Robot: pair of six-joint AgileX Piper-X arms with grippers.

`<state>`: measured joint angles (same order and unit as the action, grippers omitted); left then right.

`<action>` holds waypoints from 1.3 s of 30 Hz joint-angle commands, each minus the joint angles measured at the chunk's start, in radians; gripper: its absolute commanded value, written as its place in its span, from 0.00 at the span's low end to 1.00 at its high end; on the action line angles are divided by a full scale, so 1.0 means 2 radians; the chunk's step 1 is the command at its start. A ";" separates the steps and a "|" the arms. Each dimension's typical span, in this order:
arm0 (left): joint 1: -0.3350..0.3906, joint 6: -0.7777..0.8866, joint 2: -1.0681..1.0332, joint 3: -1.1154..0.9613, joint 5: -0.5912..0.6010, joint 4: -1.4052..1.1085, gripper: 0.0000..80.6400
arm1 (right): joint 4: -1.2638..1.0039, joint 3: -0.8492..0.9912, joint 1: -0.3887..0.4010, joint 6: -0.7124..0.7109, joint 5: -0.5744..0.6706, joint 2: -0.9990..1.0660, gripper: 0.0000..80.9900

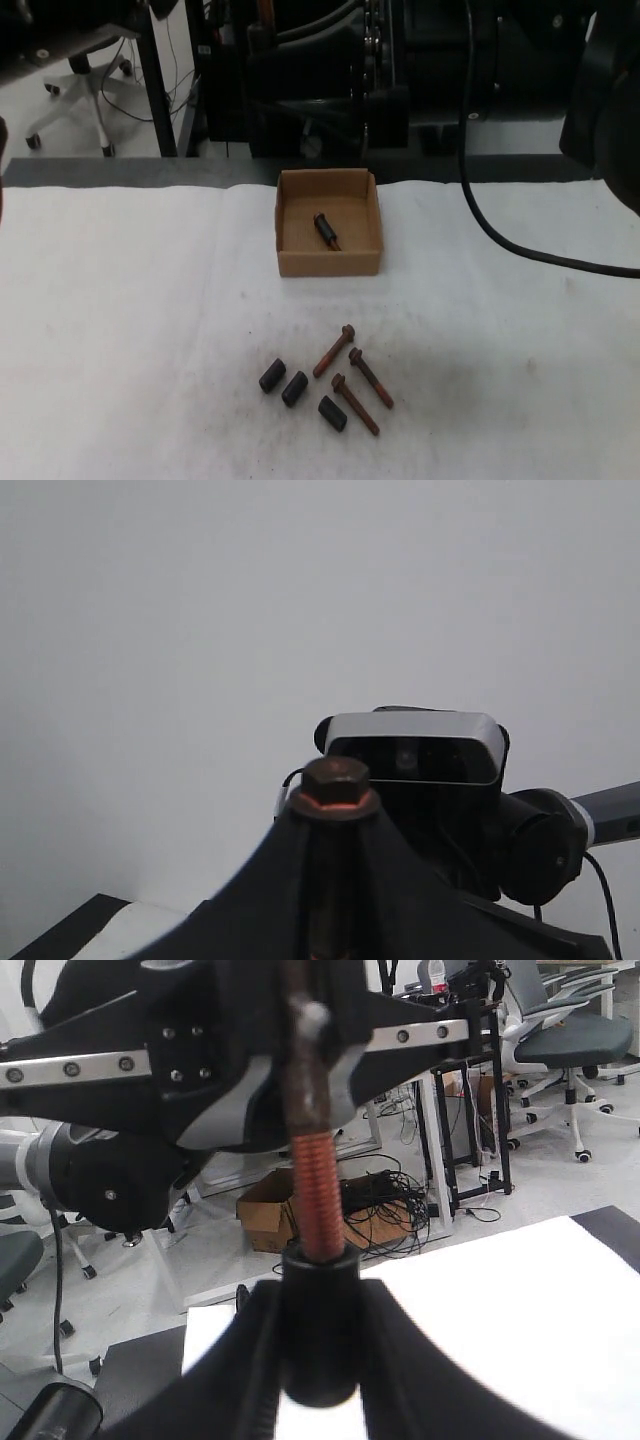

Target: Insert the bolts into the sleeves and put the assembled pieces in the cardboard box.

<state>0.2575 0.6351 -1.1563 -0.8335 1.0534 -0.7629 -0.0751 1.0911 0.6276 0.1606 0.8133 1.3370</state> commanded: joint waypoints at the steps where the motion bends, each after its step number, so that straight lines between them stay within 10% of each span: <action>1: 0.002 -0.004 0.003 -0.004 -0.003 -0.005 0.00 | -0.009 0.002 -0.001 -0.002 0.005 -0.005 0.01; 39: 0.002 -0.011 0.002 -0.004 0.004 0.040 0.00 | -0.009 0.002 -0.022 -0.002 0.000 -0.005 0.01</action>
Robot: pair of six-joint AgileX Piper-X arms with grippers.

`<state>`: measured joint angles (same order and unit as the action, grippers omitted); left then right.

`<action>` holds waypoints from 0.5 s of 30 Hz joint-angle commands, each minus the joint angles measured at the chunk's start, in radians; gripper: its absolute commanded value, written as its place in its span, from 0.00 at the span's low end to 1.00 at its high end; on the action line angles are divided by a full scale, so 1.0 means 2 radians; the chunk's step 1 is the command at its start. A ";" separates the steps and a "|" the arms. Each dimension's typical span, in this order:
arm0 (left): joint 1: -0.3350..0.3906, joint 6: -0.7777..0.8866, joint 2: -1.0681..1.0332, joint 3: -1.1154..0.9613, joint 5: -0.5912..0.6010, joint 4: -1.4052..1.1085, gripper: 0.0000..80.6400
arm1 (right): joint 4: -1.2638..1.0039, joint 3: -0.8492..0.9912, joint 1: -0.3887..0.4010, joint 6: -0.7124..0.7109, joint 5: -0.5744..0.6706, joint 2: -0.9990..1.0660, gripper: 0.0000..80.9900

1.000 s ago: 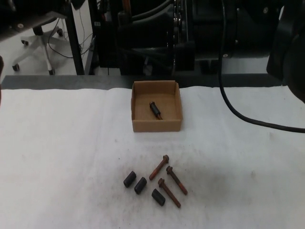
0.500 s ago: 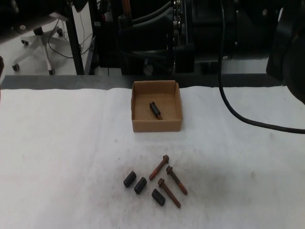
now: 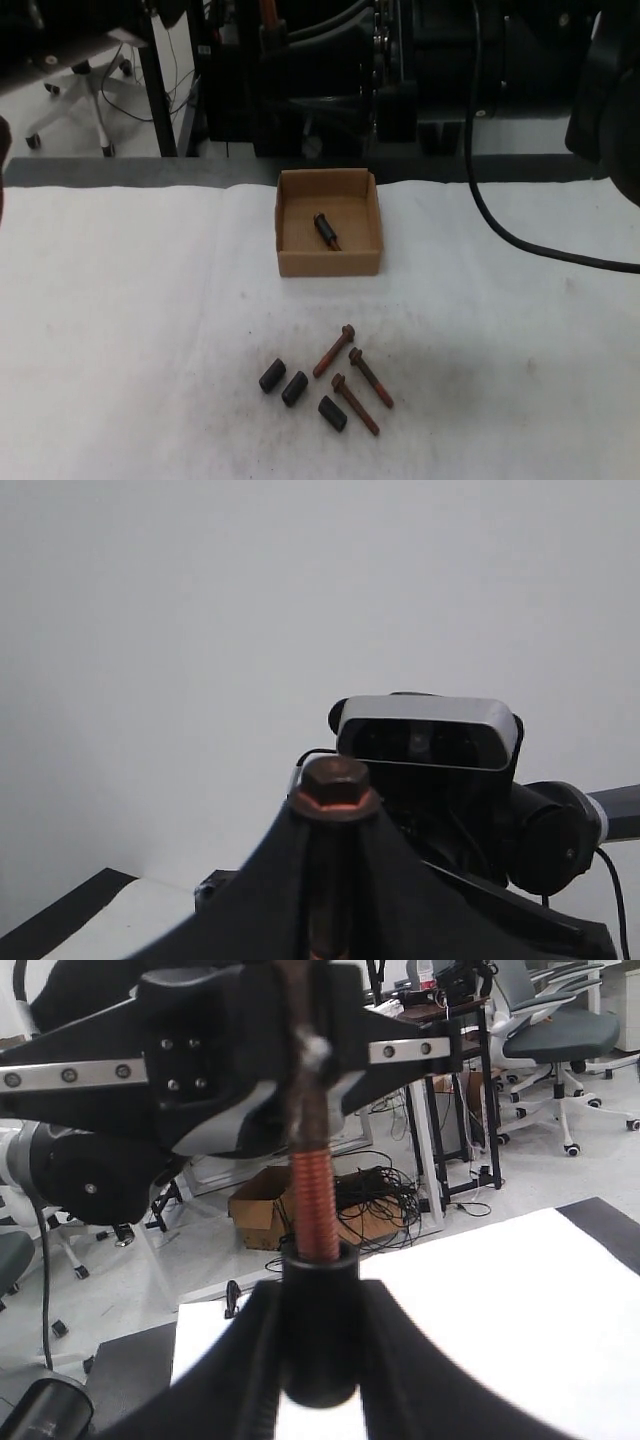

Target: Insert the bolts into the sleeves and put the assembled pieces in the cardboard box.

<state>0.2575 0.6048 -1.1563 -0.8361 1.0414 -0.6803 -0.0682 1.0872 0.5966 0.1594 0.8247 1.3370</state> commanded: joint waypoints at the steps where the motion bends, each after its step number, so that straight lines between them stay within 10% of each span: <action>1: 0.002 0.004 0.002 -0.003 0.010 -0.002 0.00 | -0.013 0.004 -0.007 -0.001 -0.006 -0.005 0.01; 11: 0.002 0.002 -0.004 -0.003 0.019 0.025 0.01 | -0.031 0.004 -0.007 -0.001 -0.006 -0.005 0.01; 15: 0.002 0.001 -0.004 -0.003 0.034 0.057 0.23 | -0.039 0.005 -0.007 0.002 -0.006 -0.005 0.01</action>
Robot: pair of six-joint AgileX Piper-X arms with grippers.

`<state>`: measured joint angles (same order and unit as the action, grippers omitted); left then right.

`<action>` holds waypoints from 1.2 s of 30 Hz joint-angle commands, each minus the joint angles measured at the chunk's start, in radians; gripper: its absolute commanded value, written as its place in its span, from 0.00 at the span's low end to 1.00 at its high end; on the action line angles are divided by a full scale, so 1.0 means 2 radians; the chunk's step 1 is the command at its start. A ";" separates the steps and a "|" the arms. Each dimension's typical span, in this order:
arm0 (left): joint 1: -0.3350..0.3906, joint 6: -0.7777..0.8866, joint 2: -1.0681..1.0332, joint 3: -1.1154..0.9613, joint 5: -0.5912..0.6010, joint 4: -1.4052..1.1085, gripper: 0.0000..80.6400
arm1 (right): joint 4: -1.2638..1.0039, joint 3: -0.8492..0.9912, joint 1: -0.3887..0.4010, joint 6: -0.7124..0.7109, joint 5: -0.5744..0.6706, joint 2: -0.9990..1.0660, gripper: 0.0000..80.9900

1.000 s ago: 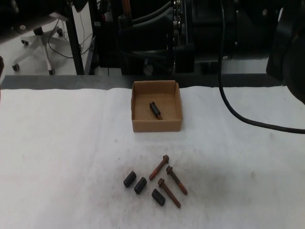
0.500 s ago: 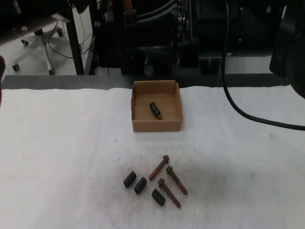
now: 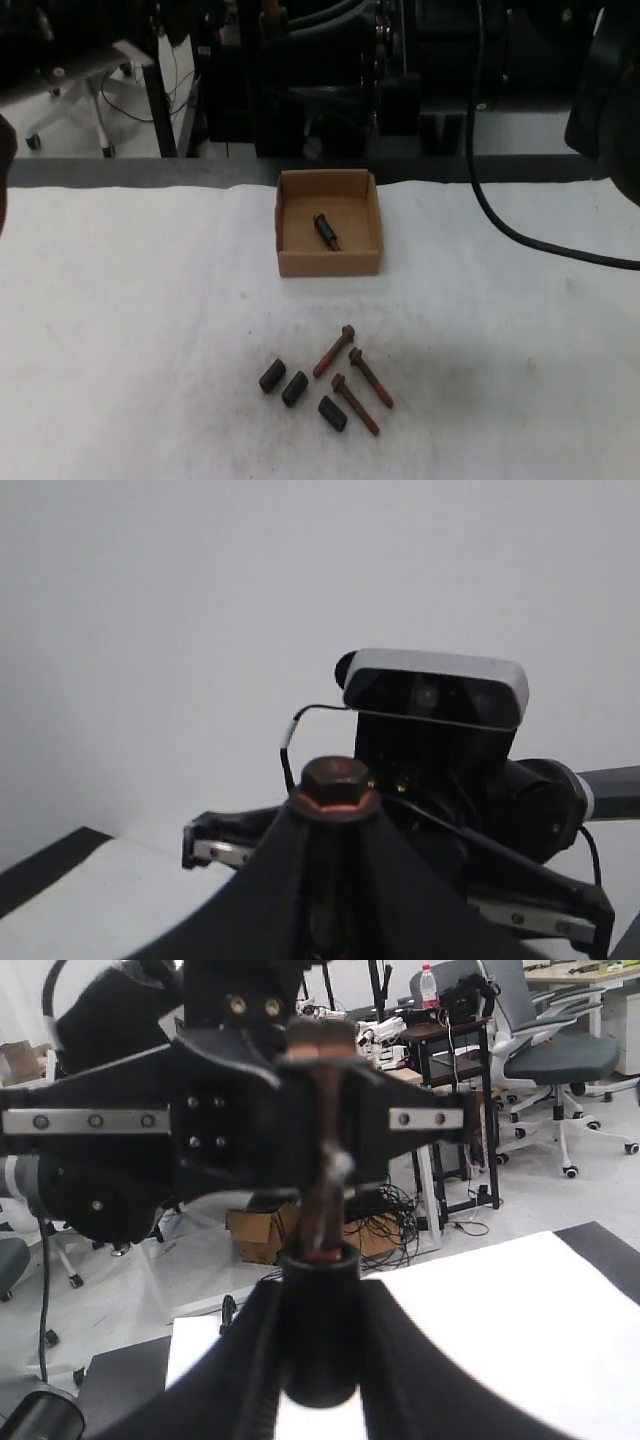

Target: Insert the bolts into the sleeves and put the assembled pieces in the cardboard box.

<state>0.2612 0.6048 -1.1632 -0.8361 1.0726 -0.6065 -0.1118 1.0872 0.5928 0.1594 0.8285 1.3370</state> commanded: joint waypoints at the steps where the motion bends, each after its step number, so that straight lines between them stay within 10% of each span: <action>1: 0.000 0.001 -0.001 -0.003 0.020 0.026 0.32 | -0.017 0.005 -0.005 0.002 -0.008 -0.005 0.01; 5: 0.000 0.005 -0.001 -0.003 0.006 0.028 0.61 | -0.017 0.005 -0.005 0.002 -0.008 -0.005 0.01; 14: -0.002 0.003 0.001 -0.019 -0.033 0.025 0.61 | -0.001 0.005 -0.005 0.002 -0.039 -0.005 0.01; 18: -0.013 -0.003 0.004 -0.023 -0.101 0.025 0.45 | 0.065 0.007 -0.009 0.002 -0.173 -0.001 0.01; 22: -0.026 -0.056 0.004 -0.023 -0.125 0.064 0.00 | 0.112 0.023 -0.024 0.002 -0.274 0.028 0.01; 36: -0.029 -0.203 0.004 -0.023 -0.248 0.497 0.00 | 0.384 0.324 -0.063 -0.026 -0.367 0.341 0.01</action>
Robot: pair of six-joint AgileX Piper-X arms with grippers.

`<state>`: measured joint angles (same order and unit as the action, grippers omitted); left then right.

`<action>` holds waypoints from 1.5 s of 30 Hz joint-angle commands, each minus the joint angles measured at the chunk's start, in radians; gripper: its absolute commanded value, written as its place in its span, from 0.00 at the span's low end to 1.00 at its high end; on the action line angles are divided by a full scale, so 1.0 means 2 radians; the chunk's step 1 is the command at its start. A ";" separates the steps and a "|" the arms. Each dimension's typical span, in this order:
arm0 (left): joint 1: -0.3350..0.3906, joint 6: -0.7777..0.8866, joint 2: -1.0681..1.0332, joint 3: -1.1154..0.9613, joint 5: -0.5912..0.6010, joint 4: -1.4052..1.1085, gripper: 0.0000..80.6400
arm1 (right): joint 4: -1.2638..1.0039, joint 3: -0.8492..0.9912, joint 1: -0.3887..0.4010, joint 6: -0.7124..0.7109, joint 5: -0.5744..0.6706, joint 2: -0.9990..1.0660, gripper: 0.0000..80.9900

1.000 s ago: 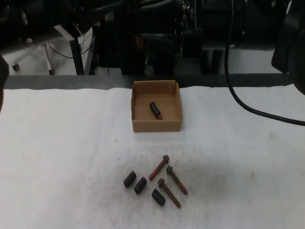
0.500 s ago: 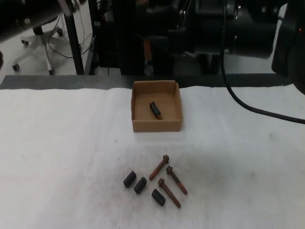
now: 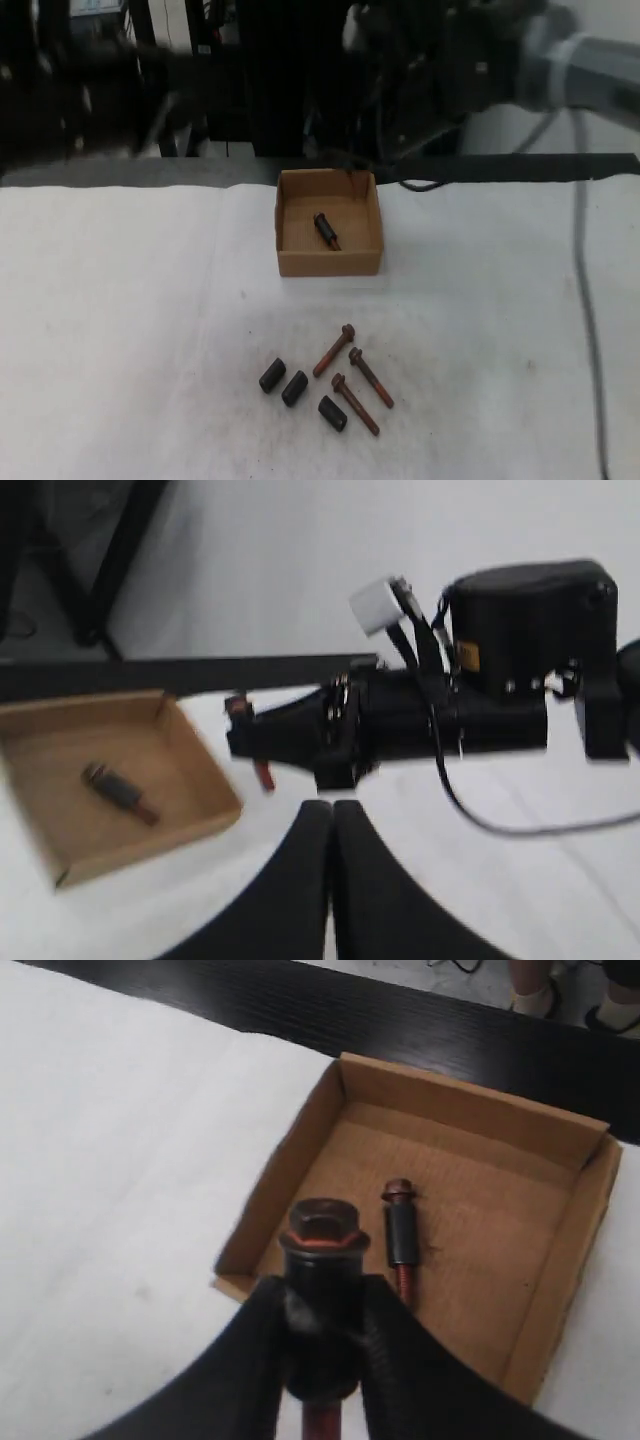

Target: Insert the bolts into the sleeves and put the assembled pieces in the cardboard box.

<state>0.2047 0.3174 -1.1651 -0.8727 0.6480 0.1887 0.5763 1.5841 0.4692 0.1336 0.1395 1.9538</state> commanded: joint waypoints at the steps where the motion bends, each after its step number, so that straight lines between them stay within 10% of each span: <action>1: -0.001 -0.077 0.005 -0.005 -0.051 0.130 0.00 | 0.054 0.103 -0.001 -0.015 -0.029 0.057 0.01; 17: -0.001 -0.159 0.005 -0.002 -0.088 0.245 0.00 | 0.117 0.251 -0.027 -0.019 -0.079 0.191 0.02; 25: -0.001 -0.159 0.005 -0.002 -0.088 0.232 0.00 | 0.144 0.251 -0.037 0.000 -0.014 0.191 0.49; 30: -0.001 -0.159 0.005 -0.002 -0.070 0.233 0.00 | 0.196 0.251 -0.035 -0.006 -0.014 0.174 0.01; 38: 0.061 -0.216 0.005 -0.015 -0.029 0.223 0.00 | 0.311 0.251 -0.064 -0.007 0.109 0.090 0.01; 45: 0.161 -0.206 -0.034 -0.046 -0.110 0.189 0.00 | 0.358 0.194 -0.088 -0.062 0.062 -0.049 0.01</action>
<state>0.4874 -0.1053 -1.1992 -0.9395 0.4620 0.5845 1.2290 2.0548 0.3206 0.0745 0.2963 2.0428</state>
